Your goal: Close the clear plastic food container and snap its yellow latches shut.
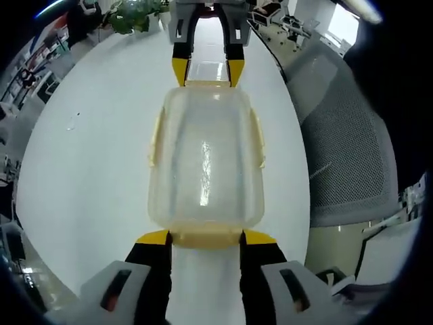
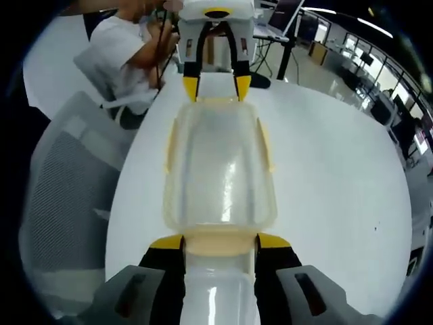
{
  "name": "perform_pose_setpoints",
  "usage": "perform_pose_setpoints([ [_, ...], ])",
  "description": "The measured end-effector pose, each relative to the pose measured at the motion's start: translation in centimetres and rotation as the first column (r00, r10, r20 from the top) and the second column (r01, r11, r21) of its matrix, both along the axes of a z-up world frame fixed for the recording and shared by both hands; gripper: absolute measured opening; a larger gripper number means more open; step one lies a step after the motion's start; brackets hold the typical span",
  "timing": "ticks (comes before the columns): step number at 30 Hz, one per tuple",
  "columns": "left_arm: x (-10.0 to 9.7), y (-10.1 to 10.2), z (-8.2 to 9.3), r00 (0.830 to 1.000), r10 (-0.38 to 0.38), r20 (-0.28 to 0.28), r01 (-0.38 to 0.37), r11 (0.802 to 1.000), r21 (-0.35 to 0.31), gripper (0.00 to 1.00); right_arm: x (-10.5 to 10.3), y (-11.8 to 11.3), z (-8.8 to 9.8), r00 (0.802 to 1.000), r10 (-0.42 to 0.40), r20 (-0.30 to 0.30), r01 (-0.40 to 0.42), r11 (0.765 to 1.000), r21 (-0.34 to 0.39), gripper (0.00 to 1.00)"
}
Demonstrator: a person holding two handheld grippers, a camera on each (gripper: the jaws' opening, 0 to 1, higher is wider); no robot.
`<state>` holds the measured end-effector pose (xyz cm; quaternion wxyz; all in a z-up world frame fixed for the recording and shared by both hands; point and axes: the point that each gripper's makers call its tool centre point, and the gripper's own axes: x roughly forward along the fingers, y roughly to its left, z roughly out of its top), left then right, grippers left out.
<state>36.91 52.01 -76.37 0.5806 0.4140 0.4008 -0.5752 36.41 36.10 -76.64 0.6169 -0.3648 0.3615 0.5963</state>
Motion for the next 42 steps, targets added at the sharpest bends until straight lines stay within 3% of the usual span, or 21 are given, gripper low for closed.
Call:
perform_pose_setpoints([
  [23, -0.8, -4.3, -0.1, 1.000, -0.020, -0.007, 0.020, 0.999, -0.030, 0.38, -0.8, -4.1, 0.1, 1.000, 0.005, 0.027, -0.005, 1.000, -0.014, 0.38],
  [42, -1.0, -9.3, -0.3, 0.999, -0.046, -0.006, 0.046, 0.998, -0.046, 0.38, -1.3, -9.1, -0.3, 0.999, -0.018, 0.027, 0.018, 1.000, -0.025, 0.38],
])
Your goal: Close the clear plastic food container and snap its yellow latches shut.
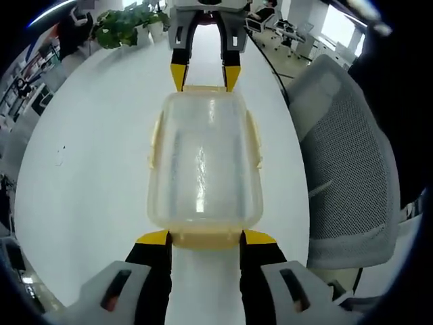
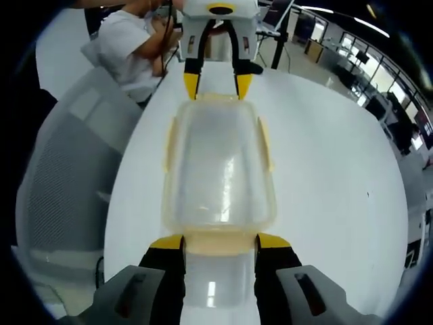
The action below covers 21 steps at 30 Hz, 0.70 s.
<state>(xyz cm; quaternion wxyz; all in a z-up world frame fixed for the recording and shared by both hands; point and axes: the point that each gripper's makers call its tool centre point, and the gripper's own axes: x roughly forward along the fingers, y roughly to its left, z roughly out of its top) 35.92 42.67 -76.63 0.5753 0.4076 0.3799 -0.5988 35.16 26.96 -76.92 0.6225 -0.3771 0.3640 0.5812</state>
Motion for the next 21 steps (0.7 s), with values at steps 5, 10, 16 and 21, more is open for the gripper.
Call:
perform_pose_setpoints([
  [5, 0.0, -1.0, -0.2, 1.000, -0.006, -0.004, 0.006, 1.000, 0.000, 0.38, -0.1, -1.0, 0.0, 1.000, -0.007, -0.006, 0.006, 1.000, -0.003, 0.38],
  [10, -0.3, -1.9, -0.4, 1.000, -0.001, -0.014, 0.001, 1.000, -0.006, 0.38, -0.4, -1.9, -0.2, 1.000, -0.008, -0.009, 0.008, 1.000, -0.004, 0.38],
  [16, -0.6, -2.7, -0.3, 1.000, 0.003, -0.014, -0.003, 1.000, -0.008, 0.37, -0.5, -2.8, -0.2, 1.000, 0.000, -0.011, 0.000, 1.000, -0.008, 0.38],
  [21, -0.7, -3.8, -0.2, 1.000, 0.006, -0.019, -0.007, 1.000, -0.018, 0.37, -0.6, -4.0, 0.1, 1.000, 0.000, -0.006, 0.000, 1.000, -0.006, 0.38],
])
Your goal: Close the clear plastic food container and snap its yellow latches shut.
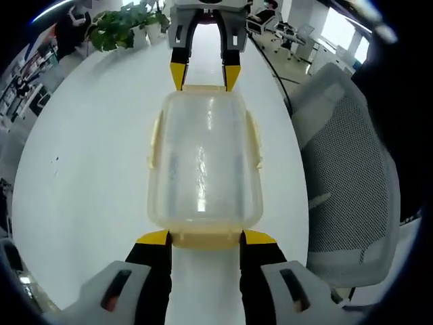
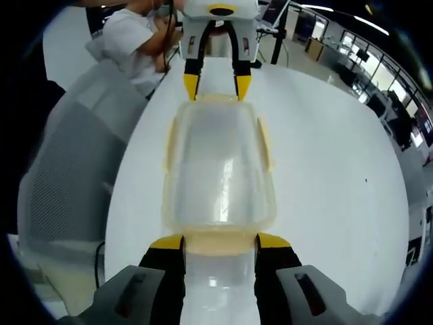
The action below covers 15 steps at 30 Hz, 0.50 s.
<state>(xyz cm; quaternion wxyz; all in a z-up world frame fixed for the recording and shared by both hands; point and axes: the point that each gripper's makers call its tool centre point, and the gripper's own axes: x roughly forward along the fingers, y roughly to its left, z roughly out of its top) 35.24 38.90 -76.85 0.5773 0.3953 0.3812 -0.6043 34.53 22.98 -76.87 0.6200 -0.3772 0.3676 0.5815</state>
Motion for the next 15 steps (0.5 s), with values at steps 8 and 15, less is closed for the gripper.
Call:
perform_pose_setpoints([
  [8, 0.1, -2.7, 0.0, 1.000, -0.017, 0.004, 0.017, 1.000, -0.007, 0.37, -0.2, -2.5, -0.3, 1.000, -0.026, -0.003, 0.026, 1.000, -0.011, 0.38],
  [15, -0.2, -4.3, -0.2, 1.000, -0.028, 0.001, 0.028, 0.999, -0.020, 0.37, -0.6, -4.2, -0.5, 0.999, -0.042, -0.013, 0.042, 0.999, -0.016, 0.38],
])
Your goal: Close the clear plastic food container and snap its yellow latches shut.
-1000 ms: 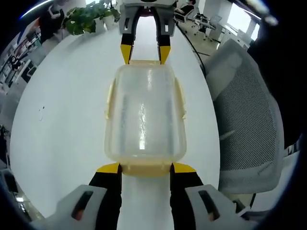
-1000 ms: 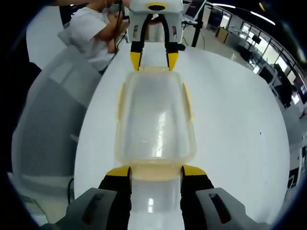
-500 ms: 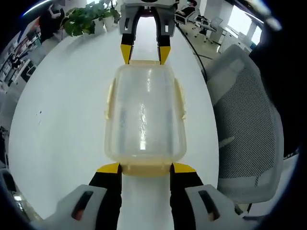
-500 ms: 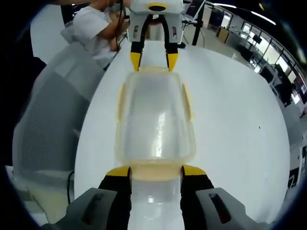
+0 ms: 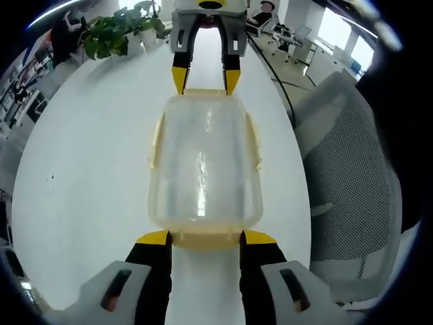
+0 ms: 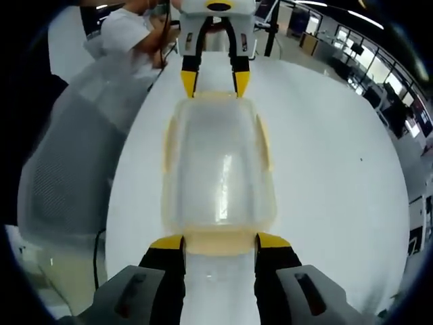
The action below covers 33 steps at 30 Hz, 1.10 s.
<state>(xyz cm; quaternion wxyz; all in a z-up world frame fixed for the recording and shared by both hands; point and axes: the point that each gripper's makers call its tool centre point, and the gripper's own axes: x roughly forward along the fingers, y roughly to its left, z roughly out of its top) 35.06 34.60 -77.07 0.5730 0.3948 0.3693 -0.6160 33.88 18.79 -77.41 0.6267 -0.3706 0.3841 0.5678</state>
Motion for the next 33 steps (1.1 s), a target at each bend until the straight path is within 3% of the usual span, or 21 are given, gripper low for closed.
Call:
perform_pose_setpoints([
  [33, -0.4, -4.1, -0.7, 1.000, 0.013, -0.016, -0.014, 0.999, -0.032, 0.37, -0.1, -4.0, -0.4, 1.000, 0.013, 0.009, -0.013, 0.999, -0.052, 0.38],
])
